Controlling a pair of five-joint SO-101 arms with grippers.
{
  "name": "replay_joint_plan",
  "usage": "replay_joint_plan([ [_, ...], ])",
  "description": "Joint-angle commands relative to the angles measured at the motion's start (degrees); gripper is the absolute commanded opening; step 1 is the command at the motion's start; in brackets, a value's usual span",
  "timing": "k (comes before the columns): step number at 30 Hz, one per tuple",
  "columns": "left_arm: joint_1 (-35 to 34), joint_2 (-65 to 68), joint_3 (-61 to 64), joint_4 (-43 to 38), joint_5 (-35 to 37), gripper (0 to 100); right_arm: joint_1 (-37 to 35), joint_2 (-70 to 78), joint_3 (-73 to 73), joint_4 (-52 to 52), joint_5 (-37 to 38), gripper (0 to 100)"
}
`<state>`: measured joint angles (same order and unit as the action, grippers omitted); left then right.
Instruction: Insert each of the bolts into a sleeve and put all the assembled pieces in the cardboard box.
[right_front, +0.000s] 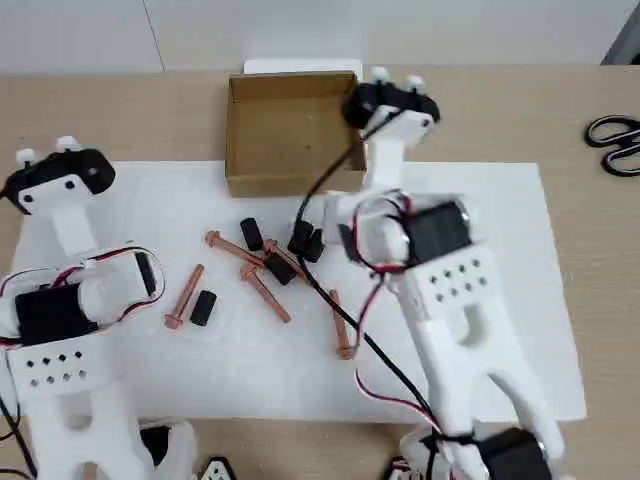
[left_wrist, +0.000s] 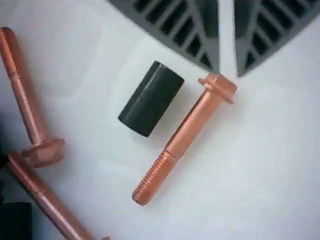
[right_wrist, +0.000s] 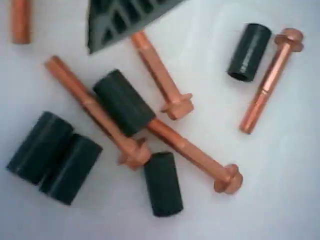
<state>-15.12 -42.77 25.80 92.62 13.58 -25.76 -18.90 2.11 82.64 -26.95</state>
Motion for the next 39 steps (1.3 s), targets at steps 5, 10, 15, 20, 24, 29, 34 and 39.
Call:
replay_joint_plan([
  [5, -0.18, 0.18, -1.45, -2.64, 0.35, 1, -0.75, 8.66, -4.13, -2.42, -10.64, 37.9],
  [10, -0.18, 0.18, 3.91, -5.89, 0.44, 1, -2.15, 14.02, -4.13, -7.34, -13.63, 37.9],
  [15, -0.18, 0.18, 5.49, -6.07, 0.44, 1, -3.74, 15.87, -4.04, -9.19, -18.64, 37.9],
  [20, -0.09, 0.09, 5.49, -9.05, 0.44, 1, -3.65, 19.12, -4.04, -11.47, -25.76, 37.9],
  [24, -0.09, 0.09, 5.49, -10.02, 0.44, 1, -3.65, 22.99, -4.04, -11.30, -28.22, 37.9],
  [29, -0.09, 0.09, 5.58, -10.02, 0.44, 1, -3.65, 27.03, -4.22, -11.47, -28.22, 37.9],
  [34, 0.00, 0.09, 5.58, -10.02, 0.44, 1, -3.65, 30.02, -4.22, -11.47, -28.22, 37.9],
  [39, 0.00, 0.09, 5.58, -10.02, 0.44, 1, -3.65, 32.22, -4.31, -15.60, -28.22, 37.9],
])
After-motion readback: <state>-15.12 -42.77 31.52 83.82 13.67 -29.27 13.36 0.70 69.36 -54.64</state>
